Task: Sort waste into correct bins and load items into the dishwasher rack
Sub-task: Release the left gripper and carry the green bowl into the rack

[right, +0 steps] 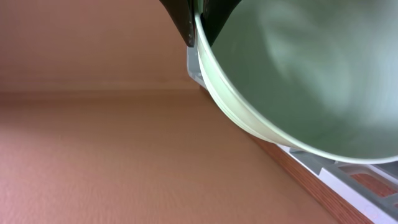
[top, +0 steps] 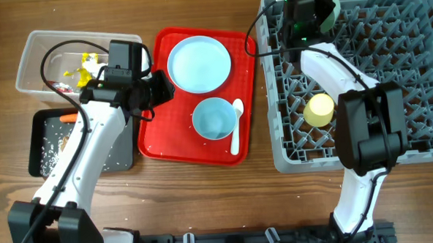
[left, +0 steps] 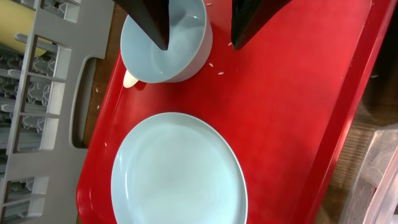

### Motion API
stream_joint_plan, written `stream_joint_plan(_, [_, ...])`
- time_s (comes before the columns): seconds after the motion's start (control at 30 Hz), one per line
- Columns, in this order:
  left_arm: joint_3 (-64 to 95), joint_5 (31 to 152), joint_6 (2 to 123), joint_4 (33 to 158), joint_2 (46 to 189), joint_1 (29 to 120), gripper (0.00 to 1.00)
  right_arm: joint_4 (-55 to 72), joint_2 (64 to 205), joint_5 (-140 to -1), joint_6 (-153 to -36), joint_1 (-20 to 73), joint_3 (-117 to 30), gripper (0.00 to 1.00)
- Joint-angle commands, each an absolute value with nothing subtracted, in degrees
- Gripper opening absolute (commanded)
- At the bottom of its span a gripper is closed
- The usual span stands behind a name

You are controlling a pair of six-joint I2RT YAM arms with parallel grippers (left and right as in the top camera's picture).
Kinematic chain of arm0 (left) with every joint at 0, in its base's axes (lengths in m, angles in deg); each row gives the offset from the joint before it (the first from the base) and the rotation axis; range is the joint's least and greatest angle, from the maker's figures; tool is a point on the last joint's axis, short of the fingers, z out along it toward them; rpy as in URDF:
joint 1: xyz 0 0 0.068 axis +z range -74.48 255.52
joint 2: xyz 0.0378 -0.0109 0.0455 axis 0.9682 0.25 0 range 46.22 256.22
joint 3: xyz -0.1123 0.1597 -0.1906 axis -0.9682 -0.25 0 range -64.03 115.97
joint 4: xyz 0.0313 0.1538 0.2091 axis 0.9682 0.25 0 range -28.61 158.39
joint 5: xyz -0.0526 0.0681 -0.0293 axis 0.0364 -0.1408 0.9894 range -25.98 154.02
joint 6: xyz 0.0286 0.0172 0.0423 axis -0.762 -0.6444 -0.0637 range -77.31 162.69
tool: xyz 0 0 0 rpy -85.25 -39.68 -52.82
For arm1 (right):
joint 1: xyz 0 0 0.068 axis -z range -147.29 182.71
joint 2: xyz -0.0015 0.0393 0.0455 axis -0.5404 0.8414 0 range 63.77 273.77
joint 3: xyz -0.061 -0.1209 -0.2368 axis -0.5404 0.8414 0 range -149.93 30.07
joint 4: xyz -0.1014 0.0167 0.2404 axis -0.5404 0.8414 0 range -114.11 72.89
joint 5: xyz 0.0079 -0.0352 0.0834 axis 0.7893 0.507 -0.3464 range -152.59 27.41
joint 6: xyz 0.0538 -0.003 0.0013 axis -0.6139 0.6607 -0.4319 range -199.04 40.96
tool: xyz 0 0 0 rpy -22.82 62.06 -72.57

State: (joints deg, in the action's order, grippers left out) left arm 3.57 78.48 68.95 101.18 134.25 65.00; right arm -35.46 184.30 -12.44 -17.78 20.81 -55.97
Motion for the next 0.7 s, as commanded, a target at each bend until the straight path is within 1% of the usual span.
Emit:
stream_joint_plan(0.0, [4.55,77.89,68.87,101.01,134.66,65.15,0.32,-33.41,186.18,-9.81,-20.54,19.87,-54.72,0.05])
stream_joint_plan(0.27, [4.55,77.89,68.87,101.03,134.66,65.15,0.32,-30.37,186.18,-4.52,-20.56,16.88,-54.72,0.04])
stream_joint_plan(0.67, [4.55,77.89,68.87,101.01,134.66,65.15,0.33,-30.00,186.18,13.53,-22.22,12.42,-54.72,0.07])
